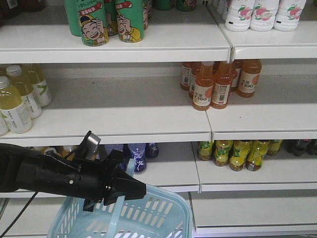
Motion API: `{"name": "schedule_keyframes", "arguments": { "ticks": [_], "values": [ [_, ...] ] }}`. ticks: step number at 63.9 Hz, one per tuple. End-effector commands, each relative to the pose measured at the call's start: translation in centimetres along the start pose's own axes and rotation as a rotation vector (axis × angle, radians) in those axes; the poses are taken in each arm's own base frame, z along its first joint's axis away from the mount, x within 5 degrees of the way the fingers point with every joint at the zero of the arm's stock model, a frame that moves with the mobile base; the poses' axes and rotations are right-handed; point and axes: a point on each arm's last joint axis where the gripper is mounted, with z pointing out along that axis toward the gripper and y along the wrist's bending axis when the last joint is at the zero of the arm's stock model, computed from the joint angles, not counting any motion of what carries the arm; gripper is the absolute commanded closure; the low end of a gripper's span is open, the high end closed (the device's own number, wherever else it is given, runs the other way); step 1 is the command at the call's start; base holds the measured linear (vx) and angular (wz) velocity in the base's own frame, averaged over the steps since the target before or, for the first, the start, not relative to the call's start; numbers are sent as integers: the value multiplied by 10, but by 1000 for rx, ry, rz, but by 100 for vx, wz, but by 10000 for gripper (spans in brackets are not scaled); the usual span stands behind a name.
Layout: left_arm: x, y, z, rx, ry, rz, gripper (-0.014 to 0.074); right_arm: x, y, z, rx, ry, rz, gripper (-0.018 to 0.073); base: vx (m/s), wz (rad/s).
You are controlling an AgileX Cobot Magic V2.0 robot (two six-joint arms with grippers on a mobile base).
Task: Place coke in basket with both arms
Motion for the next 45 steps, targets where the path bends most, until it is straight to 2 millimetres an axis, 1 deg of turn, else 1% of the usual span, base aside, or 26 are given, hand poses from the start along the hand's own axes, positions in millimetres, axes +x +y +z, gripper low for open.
{"name": "schedule_keyframes", "arguments": {
  "ticks": [1, 45],
  "values": [
    [4, -23, -6, 109, -1, 27, 604, -3, 1, 1, -6, -50, -14, 569, 0, 0],
    [4, -23, -6, 109, -1, 27, 604, -3, 1, 1, -6, -50, -14, 569, 0, 0]
  ]
}}
